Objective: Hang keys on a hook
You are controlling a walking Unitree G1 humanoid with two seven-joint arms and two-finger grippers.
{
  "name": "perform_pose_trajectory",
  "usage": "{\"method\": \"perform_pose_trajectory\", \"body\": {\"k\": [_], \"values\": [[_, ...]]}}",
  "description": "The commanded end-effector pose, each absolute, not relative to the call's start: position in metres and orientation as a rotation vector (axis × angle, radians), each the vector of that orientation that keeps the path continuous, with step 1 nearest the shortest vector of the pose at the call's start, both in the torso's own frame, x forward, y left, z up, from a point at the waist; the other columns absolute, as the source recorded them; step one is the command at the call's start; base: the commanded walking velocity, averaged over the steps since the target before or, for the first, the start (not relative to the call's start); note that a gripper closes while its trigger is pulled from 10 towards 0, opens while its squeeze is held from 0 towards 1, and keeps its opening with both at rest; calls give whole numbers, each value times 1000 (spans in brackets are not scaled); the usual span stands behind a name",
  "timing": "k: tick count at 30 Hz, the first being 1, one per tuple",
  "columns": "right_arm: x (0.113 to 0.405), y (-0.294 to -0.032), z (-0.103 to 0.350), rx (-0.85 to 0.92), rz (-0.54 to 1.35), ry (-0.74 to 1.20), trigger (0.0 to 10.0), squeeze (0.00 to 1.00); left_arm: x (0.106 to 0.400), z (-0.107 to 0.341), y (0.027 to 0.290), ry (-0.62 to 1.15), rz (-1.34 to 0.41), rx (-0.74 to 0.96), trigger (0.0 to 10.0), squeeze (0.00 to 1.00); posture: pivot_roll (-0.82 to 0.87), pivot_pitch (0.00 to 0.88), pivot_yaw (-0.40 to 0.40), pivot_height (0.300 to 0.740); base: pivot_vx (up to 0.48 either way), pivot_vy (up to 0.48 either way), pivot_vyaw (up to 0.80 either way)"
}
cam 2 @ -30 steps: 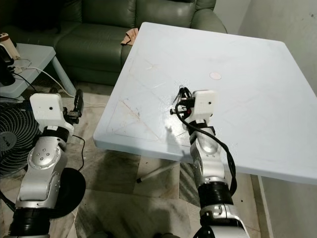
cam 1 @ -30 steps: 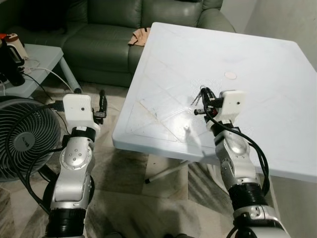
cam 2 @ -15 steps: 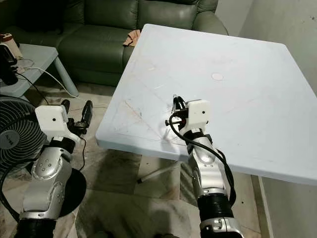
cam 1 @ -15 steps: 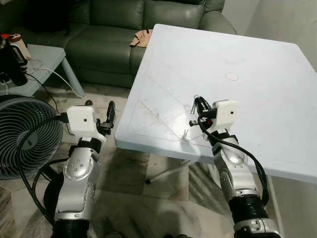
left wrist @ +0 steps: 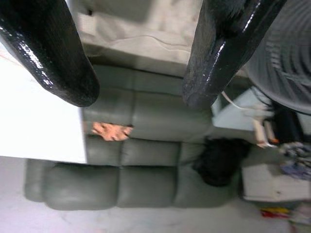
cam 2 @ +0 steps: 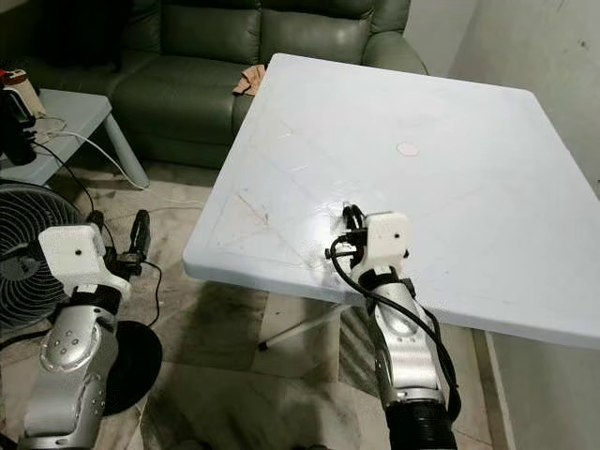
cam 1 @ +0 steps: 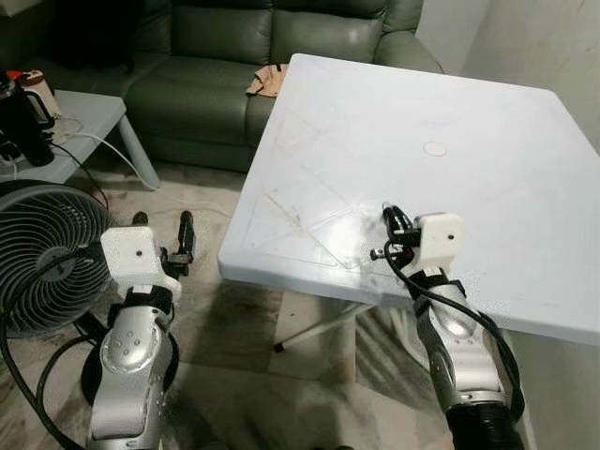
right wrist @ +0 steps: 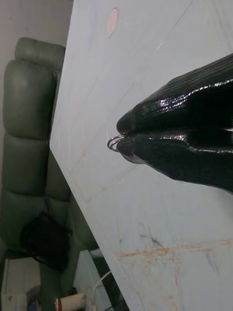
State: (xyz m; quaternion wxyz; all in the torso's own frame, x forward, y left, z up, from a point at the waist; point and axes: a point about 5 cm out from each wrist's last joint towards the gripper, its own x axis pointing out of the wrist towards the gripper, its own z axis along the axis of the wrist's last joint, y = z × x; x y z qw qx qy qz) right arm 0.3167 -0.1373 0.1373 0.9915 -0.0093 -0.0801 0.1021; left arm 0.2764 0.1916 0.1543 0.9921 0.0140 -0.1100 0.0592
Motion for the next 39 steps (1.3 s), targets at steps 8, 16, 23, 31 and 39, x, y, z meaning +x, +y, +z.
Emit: {"method": "perform_pose_trajectory", "body": {"k": [8, 16, 23, 31, 39], "values": [[324, -137, 148, -55, 199, -178, 10000, 0, 281, 159, 194, -227, 135, 56, 10000, 0, -5, 60, -63, 740, 0, 0, -303], [327, -131, 147, -67, 218, -172, 10000, 0, 287, 159, 189, -226, 123, 76, 10000, 0, 7, 45, -63, 740, 0, 0, -780], [326, -126, 147, -68, 230, -174, 10000, 0, 288, 160, 183, -233, 108, 97, 10000, 0, 16, 58, -55, 740, 0, 0, -781], [321, -126, 144, -69, 233, -169, 10000, 0, 285, 162, 182, -232, 108, 66, 10000, 0, 26, 101, -55, 740, 0, 0, -781], [320, -127, 146, -77, 232, -171, 10000, 0, 287, 160, 178, -212, 95, 45, 10000, 0, 16, 113, -57, 740, 0, 0, -781]]}}
